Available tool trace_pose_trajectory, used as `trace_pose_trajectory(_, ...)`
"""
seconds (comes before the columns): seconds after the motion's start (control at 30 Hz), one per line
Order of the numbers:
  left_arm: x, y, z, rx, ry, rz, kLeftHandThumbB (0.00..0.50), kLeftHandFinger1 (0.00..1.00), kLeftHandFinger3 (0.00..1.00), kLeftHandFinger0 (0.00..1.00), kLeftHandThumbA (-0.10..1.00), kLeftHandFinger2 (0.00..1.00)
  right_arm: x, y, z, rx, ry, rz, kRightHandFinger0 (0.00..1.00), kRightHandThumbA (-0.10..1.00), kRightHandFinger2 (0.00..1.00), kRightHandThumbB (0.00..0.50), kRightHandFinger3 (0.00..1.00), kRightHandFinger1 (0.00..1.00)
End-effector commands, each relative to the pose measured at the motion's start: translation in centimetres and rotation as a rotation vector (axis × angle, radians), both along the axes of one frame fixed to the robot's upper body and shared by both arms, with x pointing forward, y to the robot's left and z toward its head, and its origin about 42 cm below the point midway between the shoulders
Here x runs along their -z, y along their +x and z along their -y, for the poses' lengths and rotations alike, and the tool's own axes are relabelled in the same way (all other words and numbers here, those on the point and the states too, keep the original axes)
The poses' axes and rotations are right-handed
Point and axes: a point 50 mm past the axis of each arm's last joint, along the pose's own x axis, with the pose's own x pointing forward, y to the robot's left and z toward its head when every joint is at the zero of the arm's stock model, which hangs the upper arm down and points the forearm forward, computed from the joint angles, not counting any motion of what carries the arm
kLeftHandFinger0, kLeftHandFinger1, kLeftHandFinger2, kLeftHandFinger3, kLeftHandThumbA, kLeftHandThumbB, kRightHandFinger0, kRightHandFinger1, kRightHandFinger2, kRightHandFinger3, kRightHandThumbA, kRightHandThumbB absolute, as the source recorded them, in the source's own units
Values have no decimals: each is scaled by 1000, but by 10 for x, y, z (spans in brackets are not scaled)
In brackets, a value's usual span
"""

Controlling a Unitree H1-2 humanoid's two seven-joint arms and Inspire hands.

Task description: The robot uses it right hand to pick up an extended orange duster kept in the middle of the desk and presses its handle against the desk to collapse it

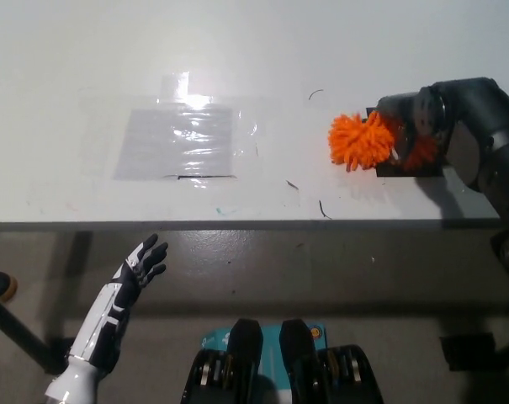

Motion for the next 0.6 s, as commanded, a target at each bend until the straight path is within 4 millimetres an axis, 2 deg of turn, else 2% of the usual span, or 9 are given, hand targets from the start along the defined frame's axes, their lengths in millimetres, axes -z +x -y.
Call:
trace_pose_trajectory(0.0, -13, 6, 0, 1, -2, 60, 139, 1000, 1000, 1000, 1000, 1000, -42, 9, -9, -125, 178, 486, 50, -100, 895, 155, 830, 508)
trace_pose_trajectory(0.03, -13, 7, 0, 3, 0, 63, 138, 1000, 1000, 1000, 1000, 1000, -42, 8, -10, -134, 184, 500, 72, -100, 907, 136, 887, 544)
trace_pose_trajectory(0.13, -15, 8, -1, 5, 5, 66, 136, 1000, 1000, 1000, 1000, 1000, -42, 8, -10, -148, 211, 531, 70, -100, 871, 119, 820, 520)
trace_pose_trajectory(0.2, -16, 11, -1, 7, 3, 69, 127, 1000, 1000, 1000, 1000, 1000, -45, 8, -8, -149, 230, 549, 48, -100, 781, 125, 596, 453)
trace_pose_trajectory(0.27, -17, 11, -1, 4, 1, 66, 133, 1000, 1000, 1000, 1000, 1000, -46, 8, -6, -139, 256, 556, 30, -100, 750, 113, 509, 431)
trace_pose_trajectory(0.4, -16, 10, -2, 2, -7, 56, 137, 1000, 1000, 1000, 1000, 1000, -47, 8, 1, -134, 285, 613, 1, -100, 796, 121, 815, 434)
trace_pose_trajectory(0.47, -15, 9, -3, 1, -7, 58, 129, 1000, 1000, 1000, 1000, 1000, -51, 7, 4, -124, 334, 645, 4, -100, 854, 136, 888, 472)
trace_pose_trajectory(0.53, -15, 8, -4, 0, -4, 58, 126, 1000, 1000, 1000, 1000, 1000, -65, 7, 9, -126, 457, 726, 0, -100, 810, 130, 855, 456)
trace_pose_trajectory(0.57, -14, 8, -4, -1, -6, 56, 130, 1000, 1000, 1000, 1000, 1000, -72, 7, 10, -123, 493, 743, 0, -100, 799, 93, 854, 446)
